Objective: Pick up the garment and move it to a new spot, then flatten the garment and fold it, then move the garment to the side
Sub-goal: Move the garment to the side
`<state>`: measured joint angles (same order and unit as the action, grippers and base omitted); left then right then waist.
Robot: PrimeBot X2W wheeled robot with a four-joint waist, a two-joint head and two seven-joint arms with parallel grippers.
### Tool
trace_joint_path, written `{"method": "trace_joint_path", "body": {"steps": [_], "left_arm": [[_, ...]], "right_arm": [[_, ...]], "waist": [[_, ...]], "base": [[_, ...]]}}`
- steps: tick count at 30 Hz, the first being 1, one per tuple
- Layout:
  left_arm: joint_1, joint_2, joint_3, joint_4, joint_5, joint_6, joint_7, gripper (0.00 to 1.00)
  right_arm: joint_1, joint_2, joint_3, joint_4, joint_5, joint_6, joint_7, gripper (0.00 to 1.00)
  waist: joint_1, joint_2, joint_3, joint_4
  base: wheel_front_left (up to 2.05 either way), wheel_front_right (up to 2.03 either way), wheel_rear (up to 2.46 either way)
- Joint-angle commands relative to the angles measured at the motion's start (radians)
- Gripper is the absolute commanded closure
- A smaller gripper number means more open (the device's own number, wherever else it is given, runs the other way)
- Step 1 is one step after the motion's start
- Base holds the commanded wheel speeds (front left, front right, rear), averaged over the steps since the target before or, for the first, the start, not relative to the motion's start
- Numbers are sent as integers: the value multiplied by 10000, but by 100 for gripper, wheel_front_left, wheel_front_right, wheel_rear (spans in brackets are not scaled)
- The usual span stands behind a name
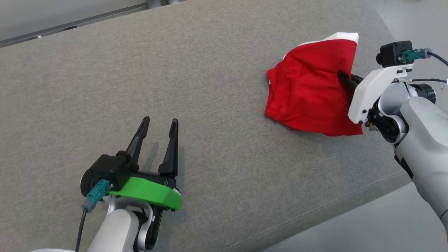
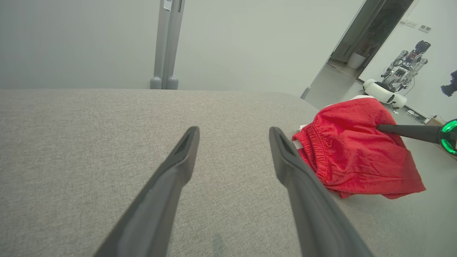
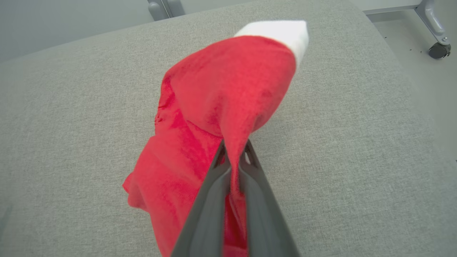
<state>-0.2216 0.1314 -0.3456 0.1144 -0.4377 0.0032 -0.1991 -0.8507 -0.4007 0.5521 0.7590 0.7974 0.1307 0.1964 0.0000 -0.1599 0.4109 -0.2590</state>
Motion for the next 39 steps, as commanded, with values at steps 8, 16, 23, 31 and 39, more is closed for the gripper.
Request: {"method": "trace_joint_path", "body": {"steps": [8,16,23,31,39], "left_arm": [[-428,25,-276,-9,154,-92,134,0],[-494,226,-193,-430,216,116,217,0],[-585,444,-110,-1007,303,278,349,0],[-597,740,-49,-1623,457,444,632,0],[-506,956,-29,-1891,470,532,806,0]], "right_arm": [[-723,36,340,507,-106,1,-508,100],[-1618,-442,186,1765,-461,1,-1276,100],[-2441,-1020,-354,3015,-612,-1,-1932,100],[-3263,-1458,-495,3964,-1133,1,-2908,100],[-3680,-1395,-335,4917,-2069,-1,-3847,15]], "waist": [[0,0,846,-685],[0,0,1302,80],[0,0,1887,573],[0,0,2617,878],[0,0,2853,949]], "base": [[0,0,0],[0,0,0],[0,0,0],[0,0,0],[0,0,0]]}}
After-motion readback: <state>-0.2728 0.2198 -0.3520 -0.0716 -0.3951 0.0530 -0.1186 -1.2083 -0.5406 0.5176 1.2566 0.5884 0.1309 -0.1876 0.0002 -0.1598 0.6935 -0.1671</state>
